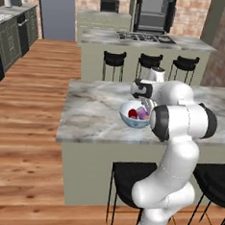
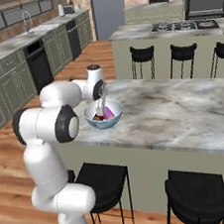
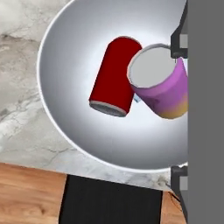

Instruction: Open the fridge, grab two sodas, and place both sodas inside the bowl with ice on the dining counter.

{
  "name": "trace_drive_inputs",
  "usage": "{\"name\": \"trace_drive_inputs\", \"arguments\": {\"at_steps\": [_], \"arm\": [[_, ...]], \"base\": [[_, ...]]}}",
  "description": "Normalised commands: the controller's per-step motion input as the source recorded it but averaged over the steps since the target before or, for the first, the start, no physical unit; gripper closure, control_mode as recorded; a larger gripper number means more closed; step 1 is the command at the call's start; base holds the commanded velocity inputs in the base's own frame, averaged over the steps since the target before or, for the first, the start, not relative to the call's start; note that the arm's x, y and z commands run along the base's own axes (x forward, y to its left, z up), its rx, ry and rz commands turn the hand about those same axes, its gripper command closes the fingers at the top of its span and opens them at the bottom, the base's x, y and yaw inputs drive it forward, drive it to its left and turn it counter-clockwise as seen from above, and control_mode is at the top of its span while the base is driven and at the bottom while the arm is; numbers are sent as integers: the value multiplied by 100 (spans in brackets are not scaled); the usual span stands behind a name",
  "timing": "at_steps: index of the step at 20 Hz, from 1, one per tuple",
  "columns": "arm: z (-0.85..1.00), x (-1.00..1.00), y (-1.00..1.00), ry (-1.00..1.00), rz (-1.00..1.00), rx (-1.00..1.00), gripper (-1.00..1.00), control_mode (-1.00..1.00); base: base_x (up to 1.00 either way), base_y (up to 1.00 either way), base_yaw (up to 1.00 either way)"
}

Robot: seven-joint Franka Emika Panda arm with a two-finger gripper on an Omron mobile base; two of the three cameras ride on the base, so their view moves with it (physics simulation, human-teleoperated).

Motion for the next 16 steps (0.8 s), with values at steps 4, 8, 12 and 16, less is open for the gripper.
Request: {"name": "trace_drive_inputs", "arguments": {"at_steps": [4,8,12,16], "arm": [[59,-72,0,-28,0,-1,-100,-100],[63,-79,0,-27,0,0,-100,-100],[55,-86,0,-21,0,0,-100,-100],[46,-83,0,-13,-3,0,-100,-100]], "base": [[0,0,0],[0,0,0],[0,0,0],[0,0,0]]}}
